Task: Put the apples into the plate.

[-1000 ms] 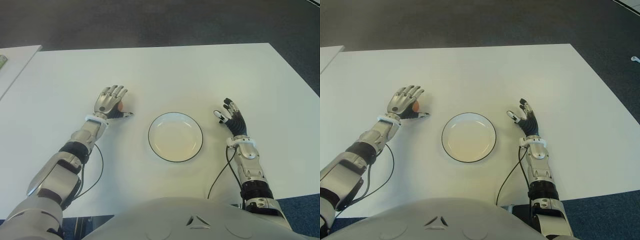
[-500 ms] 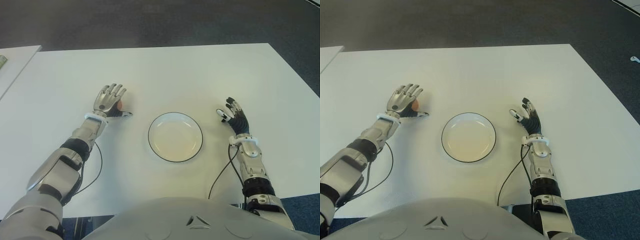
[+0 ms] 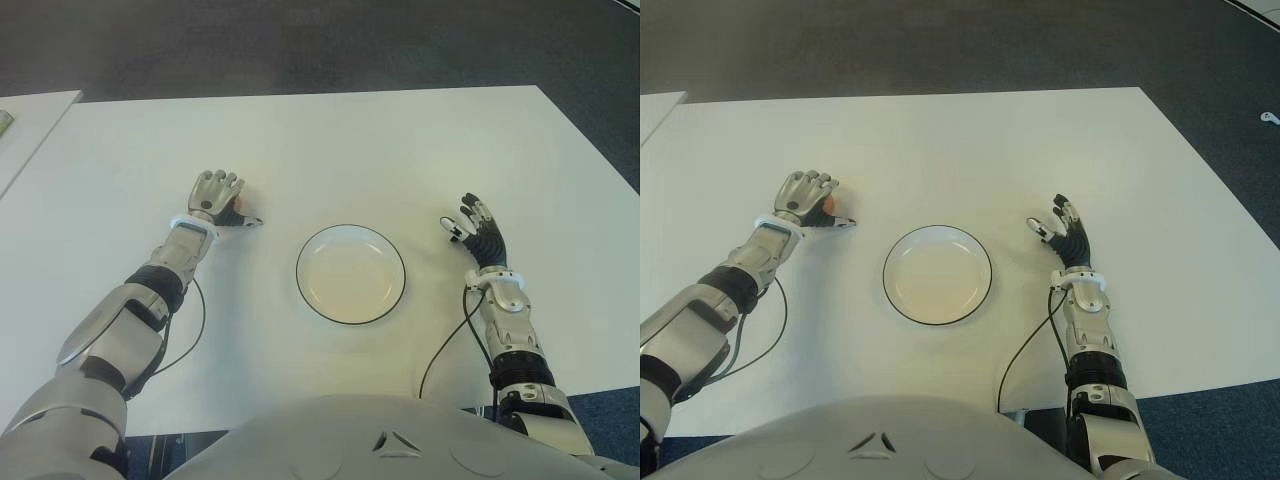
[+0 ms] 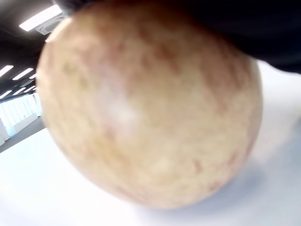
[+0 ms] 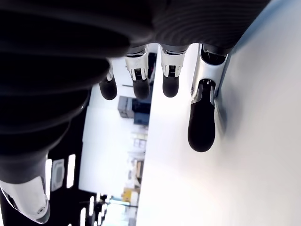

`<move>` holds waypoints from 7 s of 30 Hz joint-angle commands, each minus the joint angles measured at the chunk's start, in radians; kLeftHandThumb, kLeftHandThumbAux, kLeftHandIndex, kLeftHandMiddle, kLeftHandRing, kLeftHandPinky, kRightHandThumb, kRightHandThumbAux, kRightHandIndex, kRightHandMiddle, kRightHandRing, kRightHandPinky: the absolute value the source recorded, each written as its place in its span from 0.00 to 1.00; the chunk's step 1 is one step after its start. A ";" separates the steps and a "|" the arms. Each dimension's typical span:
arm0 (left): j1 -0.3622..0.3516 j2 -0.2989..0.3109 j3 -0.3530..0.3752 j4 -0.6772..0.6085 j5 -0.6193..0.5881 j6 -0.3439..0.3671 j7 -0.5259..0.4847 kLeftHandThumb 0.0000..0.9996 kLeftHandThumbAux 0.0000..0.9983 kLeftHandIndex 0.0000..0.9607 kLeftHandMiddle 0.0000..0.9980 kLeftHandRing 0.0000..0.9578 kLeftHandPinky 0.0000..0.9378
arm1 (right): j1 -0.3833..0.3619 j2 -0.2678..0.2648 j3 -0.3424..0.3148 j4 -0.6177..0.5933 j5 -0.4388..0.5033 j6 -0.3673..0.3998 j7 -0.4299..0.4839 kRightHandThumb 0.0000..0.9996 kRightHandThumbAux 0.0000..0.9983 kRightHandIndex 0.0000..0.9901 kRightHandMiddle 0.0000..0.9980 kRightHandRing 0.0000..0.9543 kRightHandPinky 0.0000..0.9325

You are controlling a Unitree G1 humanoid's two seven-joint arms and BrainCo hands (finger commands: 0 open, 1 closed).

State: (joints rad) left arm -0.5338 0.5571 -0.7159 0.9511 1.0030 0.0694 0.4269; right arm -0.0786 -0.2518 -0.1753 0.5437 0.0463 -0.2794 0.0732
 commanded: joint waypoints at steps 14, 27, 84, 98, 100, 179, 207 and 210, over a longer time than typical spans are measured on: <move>0.156 0.046 0.020 -0.125 -0.034 -0.035 -0.077 0.85 0.66 0.44 0.55 0.82 0.81 | 0.010 0.041 -0.033 0.146 0.043 0.007 -0.004 0.13 0.66 0.00 0.00 0.00 0.00; 0.177 0.053 0.077 -0.189 -0.066 -0.052 -0.091 0.85 0.67 0.42 0.54 0.87 0.90 | 0.012 0.061 -0.038 0.118 0.041 -0.021 -0.019 0.16 0.62 0.00 0.00 0.01 0.01; 0.368 0.065 0.352 -1.130 0.066 0.095 -0.370 0.86 0.67 0.42 0.54 0.88 0.83 | 0.043 0.064 0.008 0.092 0.007 -0.010 -0.023 0.09 0.67 0.00 0.02 0.02 0.02; 0.389 0.000 0.358 -1.236 0.136 0.109 -0.454 0.86 0.67 0.42 0.54 0.87 0.83 | 0.050 0.063 0.012 0.085 0.018 -0.008 -0.009 0.09 0.67 0.00 0.02 0.02 0.00; 0.395 -0.023 0.342 -1.250 0.146 0.111 -0.469 0.86 0.67 0.42 0.54 0.87 0.82 | 0.053 0.062 0.014 0.080 0.014 -0.010 -0.011 0.09 0.67 0.00 0.02 0.02 0.00; 0.531 -0.264 0.105 -1.109 0.222 -0.084 -0.393 0.86 0.66 0.43 0.53 0.86 0.86 | 0.099 0.059 0.076 0.005 0.001 0.096 0.018 0.07 0.65 0.00 0.03 0.04 0.00; 0.515 -0.272 0.081 -1.021 0.198 -0.089 -0.366 0.85 0.66 0.43 0.52 0.84 0.85 | 0.097 0.064 0.081 0.011 -0.001 0.094 0.018 0.05 0.62 0.00 0.03 0.03 0.00; 0.507 -0.268 0.076 -1.011 0.200 -0.092 -0.365 0.85 0.66 0.42 0.52 0.84 0.85 | 0.095 0.066 0.080 0.011 0.000 0.094 0.016 0.05 0.63 0.00 0.03 0.03 0.00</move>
State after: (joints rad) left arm -0.0108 0.2884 -0.6383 -0.0751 1.2060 -0.0213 0.0591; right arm -0.0397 -0.2183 -0.1203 0.4770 0.0511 -0.2951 0.0684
